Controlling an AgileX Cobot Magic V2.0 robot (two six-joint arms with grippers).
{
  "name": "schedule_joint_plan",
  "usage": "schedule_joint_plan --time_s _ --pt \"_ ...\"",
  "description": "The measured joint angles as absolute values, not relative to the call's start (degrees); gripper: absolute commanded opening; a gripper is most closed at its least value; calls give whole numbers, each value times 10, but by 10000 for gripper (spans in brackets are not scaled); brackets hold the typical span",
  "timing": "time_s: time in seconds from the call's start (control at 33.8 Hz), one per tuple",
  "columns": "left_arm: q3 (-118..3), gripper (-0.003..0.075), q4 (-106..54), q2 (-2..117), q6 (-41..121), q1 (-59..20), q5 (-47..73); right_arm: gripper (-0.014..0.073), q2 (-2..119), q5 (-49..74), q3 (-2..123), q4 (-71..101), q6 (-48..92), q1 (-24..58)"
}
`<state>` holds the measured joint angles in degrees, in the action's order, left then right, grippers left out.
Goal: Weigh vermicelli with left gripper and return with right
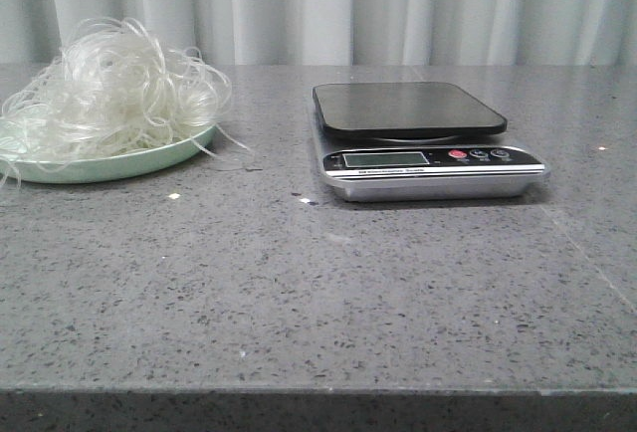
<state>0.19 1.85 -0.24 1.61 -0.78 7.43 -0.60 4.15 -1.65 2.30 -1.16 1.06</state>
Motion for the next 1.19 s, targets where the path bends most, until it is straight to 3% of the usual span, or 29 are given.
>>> schedule_joint_plan --time_s 0.74,1.01,1.19 --pt "2 136 19 -2 16 -8 62 151 -6 42 -16 23 -12 11" --pt "2 136 19 -2 16 -8 -6 151 -6 42 -16 23 -12 11" --pt "0 137 20 -2 16 -8 -128 151 -6 42 -16 23 -12 11"
